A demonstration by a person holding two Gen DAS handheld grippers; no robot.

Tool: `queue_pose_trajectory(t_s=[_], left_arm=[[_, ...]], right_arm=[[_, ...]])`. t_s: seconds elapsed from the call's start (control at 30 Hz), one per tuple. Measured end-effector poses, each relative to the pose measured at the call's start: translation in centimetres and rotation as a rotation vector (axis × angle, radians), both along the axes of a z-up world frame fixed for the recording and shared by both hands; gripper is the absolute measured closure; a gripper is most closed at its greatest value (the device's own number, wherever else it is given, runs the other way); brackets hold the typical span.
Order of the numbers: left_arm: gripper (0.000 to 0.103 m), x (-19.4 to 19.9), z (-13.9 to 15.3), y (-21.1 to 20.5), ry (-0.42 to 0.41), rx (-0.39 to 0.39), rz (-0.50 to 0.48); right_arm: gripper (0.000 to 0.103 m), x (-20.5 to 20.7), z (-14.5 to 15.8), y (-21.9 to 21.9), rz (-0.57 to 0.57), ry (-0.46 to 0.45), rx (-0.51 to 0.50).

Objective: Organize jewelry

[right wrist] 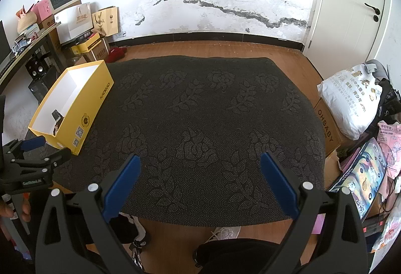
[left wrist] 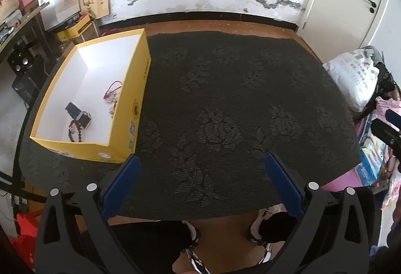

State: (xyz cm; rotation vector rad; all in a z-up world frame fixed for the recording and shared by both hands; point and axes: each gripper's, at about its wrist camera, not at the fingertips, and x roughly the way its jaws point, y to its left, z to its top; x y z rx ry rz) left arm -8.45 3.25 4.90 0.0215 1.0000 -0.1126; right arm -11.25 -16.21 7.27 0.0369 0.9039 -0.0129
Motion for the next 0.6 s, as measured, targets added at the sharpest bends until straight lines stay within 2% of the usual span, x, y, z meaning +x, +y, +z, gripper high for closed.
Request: queue_pose_trajectory(t_s=[0.6], left_arm=[[0.006,-0.25,0.31,-0.24,-0.006,0.009,-0.001]], right_arm=[[0.010,-0.06,-0.11,0.09,0.001,-0.001,-0.003]])
